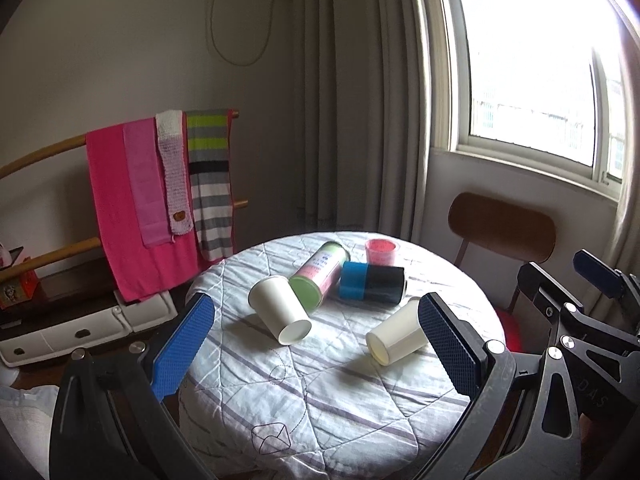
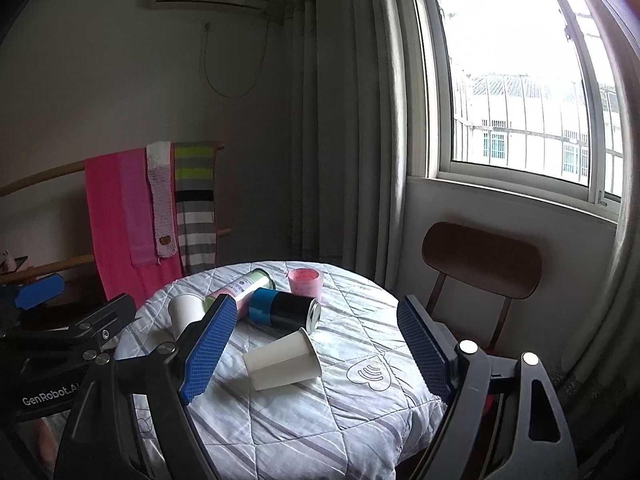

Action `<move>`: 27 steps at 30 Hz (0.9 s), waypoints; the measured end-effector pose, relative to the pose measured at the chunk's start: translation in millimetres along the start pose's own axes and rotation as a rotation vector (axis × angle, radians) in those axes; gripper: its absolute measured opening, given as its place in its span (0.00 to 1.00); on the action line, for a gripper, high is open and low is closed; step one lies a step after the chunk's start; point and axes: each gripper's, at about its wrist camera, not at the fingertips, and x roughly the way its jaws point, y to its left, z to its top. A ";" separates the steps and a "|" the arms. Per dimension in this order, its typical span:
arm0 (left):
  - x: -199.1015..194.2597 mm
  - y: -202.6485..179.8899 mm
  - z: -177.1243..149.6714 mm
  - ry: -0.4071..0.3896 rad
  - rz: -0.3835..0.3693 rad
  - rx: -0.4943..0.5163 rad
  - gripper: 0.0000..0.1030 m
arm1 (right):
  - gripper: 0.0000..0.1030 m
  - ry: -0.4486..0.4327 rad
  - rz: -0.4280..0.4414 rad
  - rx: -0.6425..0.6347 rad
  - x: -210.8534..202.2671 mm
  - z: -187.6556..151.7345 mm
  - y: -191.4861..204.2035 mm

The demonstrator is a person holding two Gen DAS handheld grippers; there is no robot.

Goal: Flip cup upright

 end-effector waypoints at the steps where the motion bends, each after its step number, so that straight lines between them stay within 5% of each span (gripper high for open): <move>1: -2.0 0.5 -0.8 -0.015 0.001 0.002 1.00 | 0.81 -0.018 -0.010 -0.004 -2.6 -0.3 1.8; 13: -12.9 8.5 -3.9 -0.047 0.011 -0.004 1.00 | 0.81 -0.042 -0.017 -0.013 -6.1 -4.2 10.4; 20: -8.6 11.8 -6.4 0.009 0.024 -0.001 1.00 | 0.81 -0.007 -0.016 -0.031 0.7 -9.0 15.7; 27: 16.7 13.9 -13.8 0.156 0.047 0.007 1.00 | 0.81 0.093 -0.018 -0.044 16.4 -16.6 17.3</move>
